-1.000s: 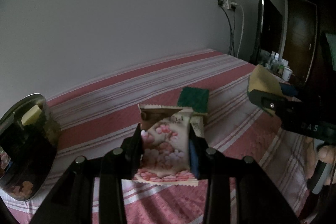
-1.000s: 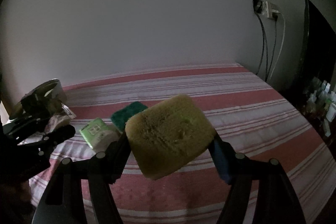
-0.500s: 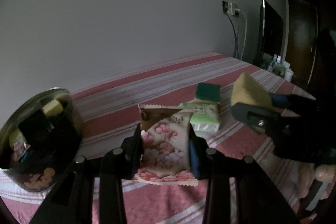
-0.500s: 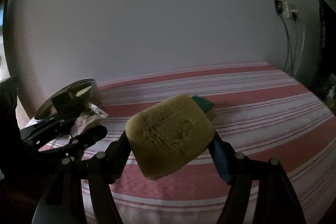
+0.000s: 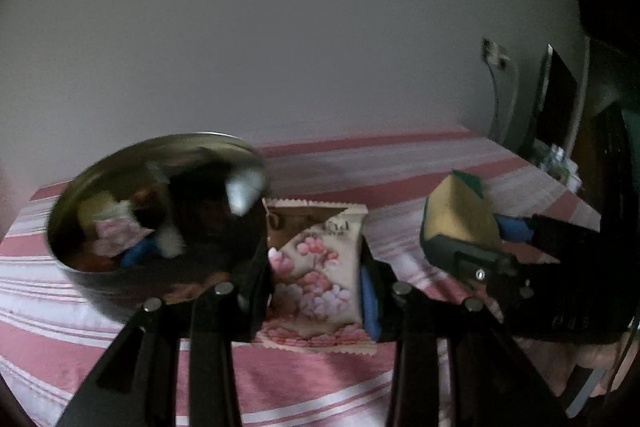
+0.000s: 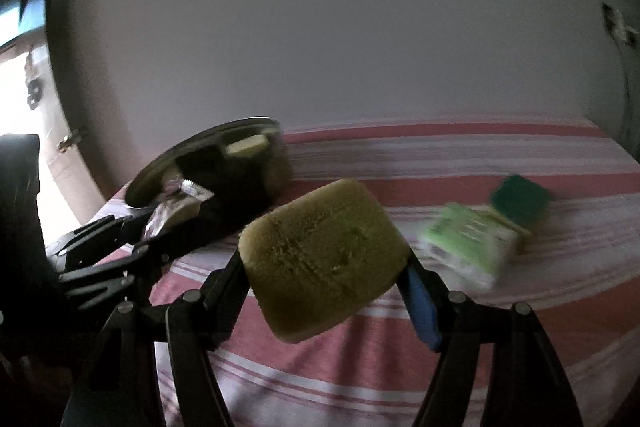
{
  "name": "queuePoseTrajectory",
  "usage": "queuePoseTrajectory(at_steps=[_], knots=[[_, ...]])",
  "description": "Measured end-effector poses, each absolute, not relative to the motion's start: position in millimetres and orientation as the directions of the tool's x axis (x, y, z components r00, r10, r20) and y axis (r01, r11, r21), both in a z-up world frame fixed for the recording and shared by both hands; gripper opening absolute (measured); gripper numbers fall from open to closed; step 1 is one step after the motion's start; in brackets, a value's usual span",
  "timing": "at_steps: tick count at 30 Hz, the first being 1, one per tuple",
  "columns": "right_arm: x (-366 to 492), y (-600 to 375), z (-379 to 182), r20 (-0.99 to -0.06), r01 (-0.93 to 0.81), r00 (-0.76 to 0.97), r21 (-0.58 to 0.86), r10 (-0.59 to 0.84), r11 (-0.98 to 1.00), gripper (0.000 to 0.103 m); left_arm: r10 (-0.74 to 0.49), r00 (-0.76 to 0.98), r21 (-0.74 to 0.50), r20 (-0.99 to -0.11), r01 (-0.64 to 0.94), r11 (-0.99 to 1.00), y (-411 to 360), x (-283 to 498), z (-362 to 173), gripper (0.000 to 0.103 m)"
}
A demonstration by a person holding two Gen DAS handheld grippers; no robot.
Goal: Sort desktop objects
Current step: 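Grasp another candy packet with the left tool while the right tool holds the sponge, then carry the candy packet and yellow sponge over the tin and open both tools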
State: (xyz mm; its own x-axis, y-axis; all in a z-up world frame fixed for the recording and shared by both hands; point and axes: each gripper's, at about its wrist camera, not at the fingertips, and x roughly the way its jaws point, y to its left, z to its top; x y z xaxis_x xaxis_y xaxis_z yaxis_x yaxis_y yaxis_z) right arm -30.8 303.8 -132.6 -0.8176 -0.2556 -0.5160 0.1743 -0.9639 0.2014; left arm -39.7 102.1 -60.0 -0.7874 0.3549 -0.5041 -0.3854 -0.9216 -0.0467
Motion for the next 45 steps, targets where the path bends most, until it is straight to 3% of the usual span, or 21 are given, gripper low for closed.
queuePoseTrajectory(at_steps=[8, 20, 32, 36, 39, 42, 45], knots=[[-53.0, 244.0, -104.8, -0.460, 0.297, -0.819, 0.168, -0.342, -0.940, 0.072, 0.212, -0.854, -0.055, -0.475, -0.212, -0.976, 33.8, -63.6, -51.0, 0.037], [-134.5, 176.5, -79.4, -0.420, 0.331, -0.831, 0.156, -0.365, -0.931, 0.072, 0.014, -0.852, -0.079, -0.523, 0.033, -0.996, -28.1, -132.3, -56.1, 0.037], [-219.5, 149.9, -83.1, -0.542, 0.252, -0.783, 0.169, -0.304, -0.953, 0.074, -0.086, -0.780, -0.038, -0.620, 0.140, -0.989, -37.1, -185.7, -73.4, 0.037], [-224.2, 153.6, -87.2, -0.544, 0.242, -0.784, 0.177, -0.299, -0.954, 0.076, -0.093, -0.769, -0.039, -0.632, 0.152, -0.988, -39.9, -191.8, -76.4, 0.038], [-220.7, 159.0, -93.4, -0.513, 0.237, -0.803, 0.193, -0.304, -0.952, 0.078, -0.118, -0.782, -0.024, -0.612, 0.167, -0.986, -39.7, -186.9, -75.7, 0.044], [-214.3, 161.4, -88.5, -0.471, 0.243, -0.825, 0.203, -0.312, -0.948, 0.080, -0.119, -0.798, -0.040, -0.590, 0.176, -0.984, -42.4, -182.3, -72.6, 0.073], [-207.4, 161.8, -82.4, -0.435, 0.239, -0.851, 0.180, -0.295, -0.954, 0.084, -0.102, -0.815, -0.058, -0.571, 0.164, -0.985, -42.9, -177.8, -69.0, 0.084]])
